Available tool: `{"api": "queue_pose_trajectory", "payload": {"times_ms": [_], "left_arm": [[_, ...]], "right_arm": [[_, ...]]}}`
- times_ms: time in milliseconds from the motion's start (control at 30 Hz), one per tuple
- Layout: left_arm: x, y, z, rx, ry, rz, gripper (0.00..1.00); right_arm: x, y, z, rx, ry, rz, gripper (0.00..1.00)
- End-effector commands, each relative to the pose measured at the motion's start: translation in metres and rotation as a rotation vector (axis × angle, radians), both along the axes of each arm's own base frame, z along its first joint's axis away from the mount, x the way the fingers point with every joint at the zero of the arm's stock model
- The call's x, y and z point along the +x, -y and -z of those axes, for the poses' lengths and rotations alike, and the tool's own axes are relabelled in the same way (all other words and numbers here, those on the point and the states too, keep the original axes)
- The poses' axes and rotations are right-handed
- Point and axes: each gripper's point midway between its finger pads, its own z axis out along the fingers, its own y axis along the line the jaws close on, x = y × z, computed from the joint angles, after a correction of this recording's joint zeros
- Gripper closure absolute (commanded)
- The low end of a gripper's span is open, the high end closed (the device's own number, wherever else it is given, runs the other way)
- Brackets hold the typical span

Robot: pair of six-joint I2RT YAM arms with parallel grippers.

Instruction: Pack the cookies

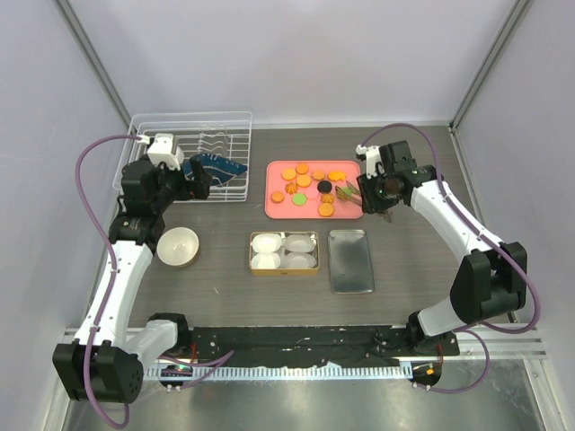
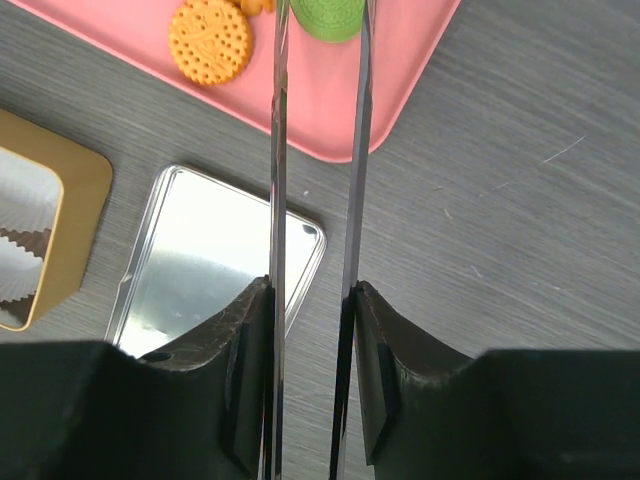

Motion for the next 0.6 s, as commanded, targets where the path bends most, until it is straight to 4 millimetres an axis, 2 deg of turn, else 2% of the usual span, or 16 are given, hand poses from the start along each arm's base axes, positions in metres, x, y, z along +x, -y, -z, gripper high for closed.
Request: {"api": "queue_pose_trajectory", "payload": {"times_ms": [0,100,233,367,567], "left_arm": [[0.002,-0.003,-0.016,0.011,0.07,-0.009,0.0],[0.003,-0.004,-0.015,0.013,0.068,-0.009,0.0],[0.004,-0.002,-0.014,0.01,0.064,-0.003,0.0],[0.006,-0.001,-0.011,0.006,0.053,0.001,0.0],[0.006,-0.001,-0.01,0.006,0.048,0.004,0.0]], "right_arm": [[0.01,-0.006,-0.054,0.034,0.131,-0.027,0.74],[0.006,-0.009,-0.071,0.053,0.157,-0.053,0.75],[-0.011,-0.022,-0.092,0.124,0.171,-0.132,0.75],[-0.029,-0.038,-0.098,0.171,0.175,-0.221,0.75],[-0.062,-0.068,-0.09,0.193,0.133,-0.372,0.76]]}}
